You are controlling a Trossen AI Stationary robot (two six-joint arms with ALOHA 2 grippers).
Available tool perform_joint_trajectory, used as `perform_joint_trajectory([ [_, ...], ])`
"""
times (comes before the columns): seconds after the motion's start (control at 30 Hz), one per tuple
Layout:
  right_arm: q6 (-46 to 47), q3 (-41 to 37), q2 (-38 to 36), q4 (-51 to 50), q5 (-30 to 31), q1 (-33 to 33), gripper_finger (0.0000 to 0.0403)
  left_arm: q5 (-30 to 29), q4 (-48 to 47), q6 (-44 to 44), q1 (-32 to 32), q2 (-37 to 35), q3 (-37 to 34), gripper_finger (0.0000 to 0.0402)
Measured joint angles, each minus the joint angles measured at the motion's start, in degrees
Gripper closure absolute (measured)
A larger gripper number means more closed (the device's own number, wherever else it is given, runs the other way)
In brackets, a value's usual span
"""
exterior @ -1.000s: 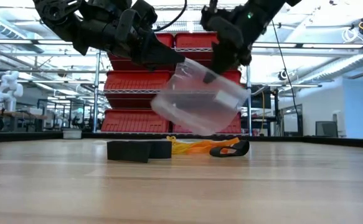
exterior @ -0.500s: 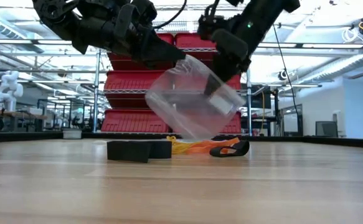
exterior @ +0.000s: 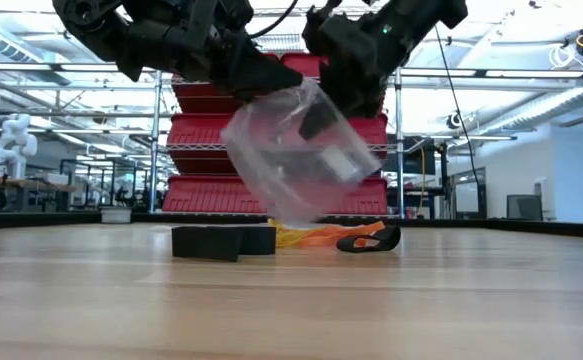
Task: Sort rubber bands
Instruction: Open the right transparent zip lock bag
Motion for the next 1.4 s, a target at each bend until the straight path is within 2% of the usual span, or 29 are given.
perform_joint_trajectory([
  [0.17,0.16,0.00,-1.79,-1.60,0.03,0.04,0.0272,-0.43,1.59,-0.27,-0.62,0.00,0.00,0.0400],
  [0.3,0.00,0.00,-5.67,-3.51,0.05,0.04,0.0265,-0.54,3.18,-2.14,-0.90,0.00,0.04,0.0400],
  [0.47,-2.18,0.00,-6.49,-2.01,0.01,0.18,0.0293,-1.87,4.55,-2.95,-1.35,0.00,0.04,0.0400],
  [0.7,-5.69,-0.65,-4.93,-1.38,1.60,0.22,0.0394,-3.98,6.20,-2.99,-2.78,0.00,0.04,0.0400],
  [0.83,-6.67,-2.28,-4.93,3.09,1.01,0.20,0.0400,-4.55,7.73,-2.97,-3.34,0.00,0.04,0.0400],
  [1.03,-7.86,-5.43,-4.93,12.14,-4.36,0.20,0.0402,-5.80,8.26,-2.97,-3.57,0.00,0.04,0.0400],
  [1.2,-3.98,-6.23,-4.89,15.14,-4.49,-0.21,0.0384,-6.11,8.73,-2.99,-3.55,0.00,0.04,0.0400],
  [1.4,-2.67,-6.25,-4.89,15.60,-4.47,-0.22,0.0308,-6.22,8.55,-2.97,-3.55,0.00,0.04,0.0400],
])
